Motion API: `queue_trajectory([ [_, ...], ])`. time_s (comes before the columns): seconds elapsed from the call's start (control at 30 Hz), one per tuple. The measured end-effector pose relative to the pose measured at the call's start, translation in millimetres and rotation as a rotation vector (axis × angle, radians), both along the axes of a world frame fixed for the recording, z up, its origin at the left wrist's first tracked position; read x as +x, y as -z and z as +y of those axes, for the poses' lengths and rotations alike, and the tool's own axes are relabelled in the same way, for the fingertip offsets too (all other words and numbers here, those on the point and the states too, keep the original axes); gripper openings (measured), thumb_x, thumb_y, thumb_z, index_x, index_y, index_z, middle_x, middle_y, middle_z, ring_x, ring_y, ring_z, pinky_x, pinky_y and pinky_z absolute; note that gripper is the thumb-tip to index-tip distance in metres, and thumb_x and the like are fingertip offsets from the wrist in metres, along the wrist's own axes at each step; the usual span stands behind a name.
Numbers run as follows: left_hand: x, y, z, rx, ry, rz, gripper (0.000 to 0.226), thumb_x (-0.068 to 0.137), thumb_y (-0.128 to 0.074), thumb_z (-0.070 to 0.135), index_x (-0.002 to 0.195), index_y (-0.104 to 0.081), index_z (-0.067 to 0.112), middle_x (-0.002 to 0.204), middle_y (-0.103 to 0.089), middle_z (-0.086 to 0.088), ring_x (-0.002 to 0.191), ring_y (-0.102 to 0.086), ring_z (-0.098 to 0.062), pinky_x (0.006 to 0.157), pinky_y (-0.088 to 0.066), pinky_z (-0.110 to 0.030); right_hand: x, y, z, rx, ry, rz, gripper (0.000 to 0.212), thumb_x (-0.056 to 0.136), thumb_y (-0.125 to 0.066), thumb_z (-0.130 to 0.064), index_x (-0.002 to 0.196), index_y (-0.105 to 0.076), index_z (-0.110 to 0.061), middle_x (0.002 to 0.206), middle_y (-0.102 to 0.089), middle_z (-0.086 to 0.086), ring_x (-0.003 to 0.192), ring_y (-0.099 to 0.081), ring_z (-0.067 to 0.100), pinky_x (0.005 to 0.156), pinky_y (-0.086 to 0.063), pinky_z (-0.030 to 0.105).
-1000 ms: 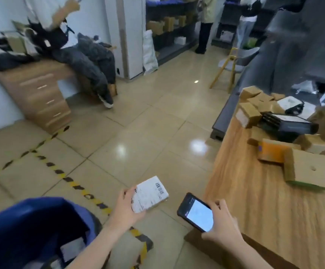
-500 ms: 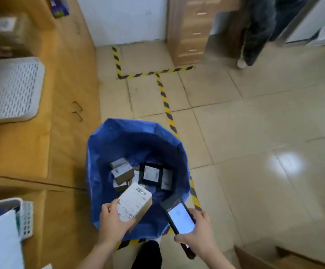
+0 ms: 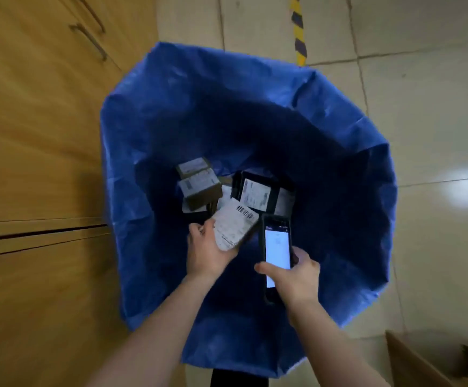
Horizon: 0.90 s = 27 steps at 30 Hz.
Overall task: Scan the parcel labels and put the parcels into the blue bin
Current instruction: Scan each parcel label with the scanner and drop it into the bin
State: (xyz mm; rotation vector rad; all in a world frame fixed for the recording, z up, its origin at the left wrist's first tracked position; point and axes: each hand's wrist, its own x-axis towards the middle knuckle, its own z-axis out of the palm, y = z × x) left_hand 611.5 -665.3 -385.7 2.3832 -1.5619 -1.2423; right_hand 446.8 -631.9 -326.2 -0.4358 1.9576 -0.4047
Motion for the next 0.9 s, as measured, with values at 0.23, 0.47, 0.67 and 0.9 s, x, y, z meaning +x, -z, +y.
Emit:
queue_trajectory([
  [0.23, -36, 129, -33, 0.061, 0.090, -0.054, 0.081, 0.071, -0.078, 0.039, 0.139, -0.038, 0.018, 0.134, -0.027, -0.013, 0.124, -0.034, -0.034, 0.096, -0.044, -0.041, -10, 119, -29, 0.100, 0.072, 0.066, 0.090, 0.057, -0.087, -0.020, 0.137, -0.046, -0.012, 0.127, -0.037, 0.004, 0.091, -0.054, 0.020, 0.075, -0.054, 0.036],
  [0.47, -70, 207, -55, -0.050, 0.113, -0.082, 0.081, 0.070, -0.077, 0.038, 0.139, -0.037, 0.020, 0.133, -0.027, -0.015, 0.122, -0.033, -0.034, 0.094, -0.041, -0.038, -32, 181, -46, 0.150, 0.040, 0.155, 0.087, 0.058, -0.087, -0.022, 0.134, -0.044, -0.016, 0.115, -0.029, -0.001, 0.067, -0.045, 0.008, 0.064, -0.045, 0.028],
  [0.67, -78, 214, -59, 0.071, 0.207, 0.030, 0.095, 0.076, -0.078, 0.030, 0.151, -0.019, 0.023, 0.150, -0.008, -0.015, 0.138, -0.023, -0.034, 0.112, -0.028, -0.034, -34, 182, -49, 0.201, 0.052, 0.164, 0.088, 0.057, -0.087, -0.022, 0.133, -0.045, -0.015, 0.121, -0.033, 0.003, 0.084, -0.050, 0.022, 0.077, -0.051, 0.034],
  [0.9, -51, 142, -55, 0.142, 0.312, -0.081, 0.085, 0.082, -0.073, 0.033, 0.149, -0.022, 0.026, 0.149, -0.018, -0.011, 0.137, -0.025, -0.031, 0.106, -0.040, -0.043, -20, 113, -43, 0.157, 0.023, 0.122, 0.090, 0.056, -0.086, -0.023, 0.135, -0.043, -0.017, 0.111, -0.025, -0.004, 0.089, -0.051, 0.022, 0.091, -0.050, 0.044],
])
